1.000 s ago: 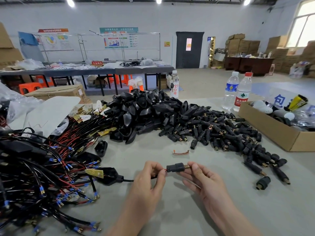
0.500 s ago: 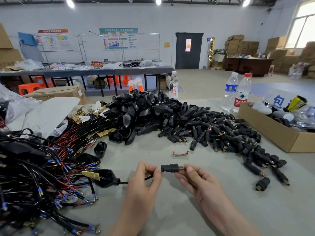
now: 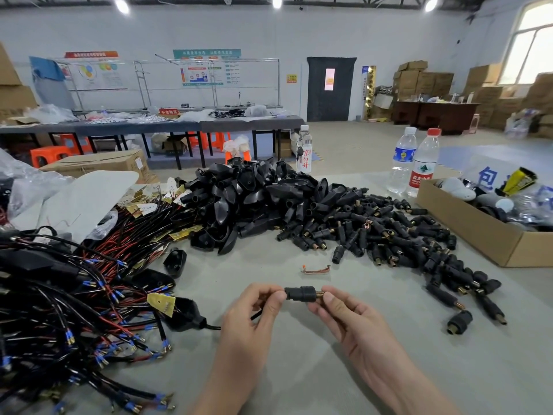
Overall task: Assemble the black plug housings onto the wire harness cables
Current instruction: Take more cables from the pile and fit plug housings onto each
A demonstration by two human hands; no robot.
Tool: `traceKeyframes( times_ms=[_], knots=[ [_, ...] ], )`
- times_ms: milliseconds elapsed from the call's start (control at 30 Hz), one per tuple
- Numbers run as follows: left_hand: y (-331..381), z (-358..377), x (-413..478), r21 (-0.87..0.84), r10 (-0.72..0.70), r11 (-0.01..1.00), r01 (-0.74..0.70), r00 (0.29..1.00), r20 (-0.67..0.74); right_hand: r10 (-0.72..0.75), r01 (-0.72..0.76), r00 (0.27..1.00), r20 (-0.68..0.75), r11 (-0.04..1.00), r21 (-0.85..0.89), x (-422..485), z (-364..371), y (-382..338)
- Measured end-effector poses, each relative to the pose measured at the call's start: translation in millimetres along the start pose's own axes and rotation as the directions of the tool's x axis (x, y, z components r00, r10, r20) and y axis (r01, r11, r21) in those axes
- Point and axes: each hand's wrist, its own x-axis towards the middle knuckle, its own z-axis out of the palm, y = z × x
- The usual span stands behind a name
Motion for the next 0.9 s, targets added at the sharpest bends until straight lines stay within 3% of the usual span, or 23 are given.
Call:
traceKeyframes(
  times_ms=[567, 767, 900],
  knots=[
    [-11, 2, 1, 0.084, 0.020, 0.996, -0.023, 0.999, 0.029, -0.037, 0.036, 0.999, -0.020, 0.997, -0.065, 2, -2, 2],
    [-12, 4, -1, 0.343, 0.140, 0.913, -0.220, 0.959, 0.245, -0.096, 0.089, 0.995, -0.041, 0.985, -0.150, 4, -5, 3],
    [-12, 1, 0, 0.418, 0.124, 0.881, -0.222, 0.960, 0.250, -0.183, 0.164, 0.980, -0.079, 0.965, -0.206, 7, -7, 0]
  ],
)
